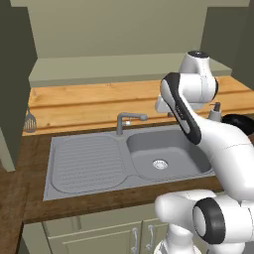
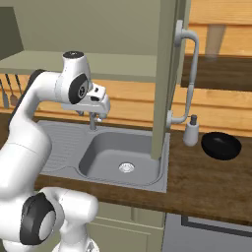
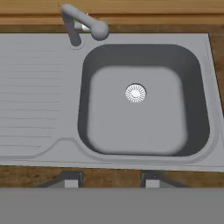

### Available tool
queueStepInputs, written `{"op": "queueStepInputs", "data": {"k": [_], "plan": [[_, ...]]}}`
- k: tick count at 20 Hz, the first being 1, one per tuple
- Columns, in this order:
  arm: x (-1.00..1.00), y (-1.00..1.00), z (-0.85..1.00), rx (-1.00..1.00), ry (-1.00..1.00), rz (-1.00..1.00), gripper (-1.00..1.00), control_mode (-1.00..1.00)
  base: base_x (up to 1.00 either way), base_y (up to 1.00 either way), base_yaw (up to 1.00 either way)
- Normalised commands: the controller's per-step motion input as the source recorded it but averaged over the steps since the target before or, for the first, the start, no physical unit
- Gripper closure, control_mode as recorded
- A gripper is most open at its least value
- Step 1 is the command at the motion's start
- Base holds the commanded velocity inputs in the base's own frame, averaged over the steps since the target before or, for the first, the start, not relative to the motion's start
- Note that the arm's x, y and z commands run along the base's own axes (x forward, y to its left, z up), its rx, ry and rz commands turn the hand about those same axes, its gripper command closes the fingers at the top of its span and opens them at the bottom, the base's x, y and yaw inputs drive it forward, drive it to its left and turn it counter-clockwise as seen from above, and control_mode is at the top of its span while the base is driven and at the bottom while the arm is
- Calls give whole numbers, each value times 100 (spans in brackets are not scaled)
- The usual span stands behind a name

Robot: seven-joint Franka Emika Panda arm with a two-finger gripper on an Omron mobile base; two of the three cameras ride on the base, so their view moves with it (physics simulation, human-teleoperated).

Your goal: Pick up the bowls on the counter and stack them on top of one another in the open cabinet. Place the smaller bowl on top of the larger bowl.

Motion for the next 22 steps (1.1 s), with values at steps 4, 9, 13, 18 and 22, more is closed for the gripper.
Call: {"op": "queueStepInputs", "data": {"k": [4, 9, 13, 18, 22], "plan": [[-37, -1, 0, 0, -17, 0, -100, -100, 0, 0, 0], [-61, -4, -1, 0, -16, 0, -100, -100, 0, 0, 0], [-50, -3, -18, 2, -4, -1, -100, 100, -50, -6, -3], [0, 0, 0, 0, 0, 0, -100, 100, -95, -48, -8], [0, 0, 0, 0, 0, 0, -100, 100, -56, -96, -14]]}}
